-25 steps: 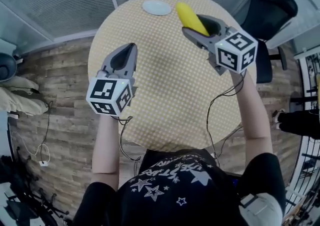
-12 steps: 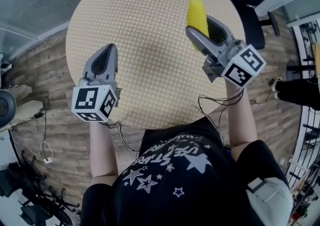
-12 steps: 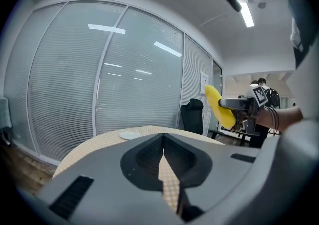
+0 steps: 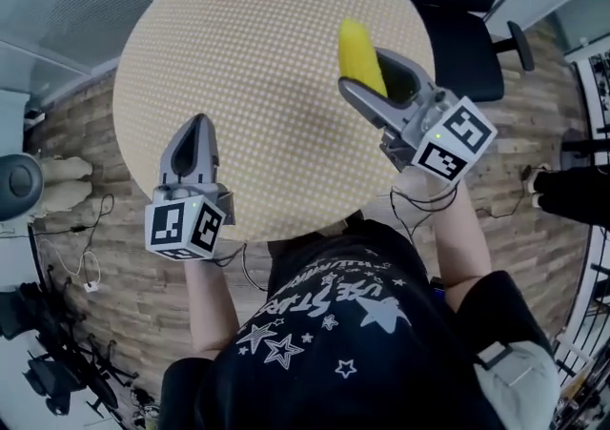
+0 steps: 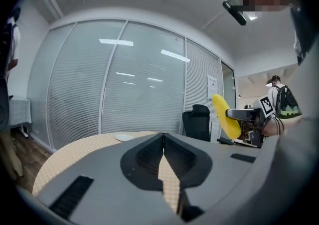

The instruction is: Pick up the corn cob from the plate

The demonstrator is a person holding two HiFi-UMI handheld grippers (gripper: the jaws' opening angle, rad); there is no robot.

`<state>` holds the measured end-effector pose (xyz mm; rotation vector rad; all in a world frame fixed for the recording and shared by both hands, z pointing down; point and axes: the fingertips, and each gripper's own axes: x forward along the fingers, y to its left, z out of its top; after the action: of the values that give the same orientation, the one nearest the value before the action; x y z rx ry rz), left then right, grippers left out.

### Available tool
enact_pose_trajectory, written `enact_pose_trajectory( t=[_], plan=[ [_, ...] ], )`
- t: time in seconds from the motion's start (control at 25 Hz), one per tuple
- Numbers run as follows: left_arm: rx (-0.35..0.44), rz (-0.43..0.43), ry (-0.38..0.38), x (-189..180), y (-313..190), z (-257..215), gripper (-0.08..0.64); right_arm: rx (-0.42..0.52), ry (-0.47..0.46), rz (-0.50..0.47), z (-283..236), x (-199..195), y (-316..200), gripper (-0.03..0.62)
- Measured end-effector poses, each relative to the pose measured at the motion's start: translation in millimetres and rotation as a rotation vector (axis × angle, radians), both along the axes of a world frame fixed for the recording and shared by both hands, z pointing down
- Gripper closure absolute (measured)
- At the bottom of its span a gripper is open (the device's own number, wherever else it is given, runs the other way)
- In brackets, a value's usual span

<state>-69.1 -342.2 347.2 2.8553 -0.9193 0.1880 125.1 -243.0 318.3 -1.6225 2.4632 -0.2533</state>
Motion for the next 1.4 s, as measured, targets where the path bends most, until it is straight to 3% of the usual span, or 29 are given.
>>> enact_pose_trajectory(
  t=[0.2, 0.4, 0.6, 0.76, 0.96, 1.16, 1.4],
  plan=[
    [-0.013, -0.063, 0.002, 28.1, 66.9, 10.4, 0.554, -0.013, -0.024, -0.094, 17.5, 15.6, 61.5, 0.337],
    [-0.040, -0.048, -0.031, 32.2, 106.8, 17.0, 0.554, -0.044, -0.077, -0.116, 23.5, 17.7, 92.3, 0.337],
    [-0.045, -0.023, -0.037, 11.2, 121.1, 20.1, 0.554, -0.055, -0.080, -0.109, 22.6, -18.3, 101.3, 0.337],
    [-0.010, 0.035, -0.073, 8.2, 134.8, 30.7, 0.554, -0.073, -0.152, -0.117, 27.4, -49.2, 107.2, 0.337],
    [-0.022, 0.063, -0.052, 0.1, 140.5, 32.4, 0.554, -0.090, -0.229, -0.117, 23.0, -75.2, 109.2, 0.337],
    [0.002, 0.080, -0.048, 5.9, 158.9, 20.4, 0.554, -0.070, -0.233, -0.134, 8.7, -70.3, 124.1, 0.337],
    [0.027, 0.016, -0.030, 12.6, 184.8, 6.8, 0.554, -0.038, -0.283, -0.186, -6.8, -52.6, 139.6, 0.337]
  ],
)
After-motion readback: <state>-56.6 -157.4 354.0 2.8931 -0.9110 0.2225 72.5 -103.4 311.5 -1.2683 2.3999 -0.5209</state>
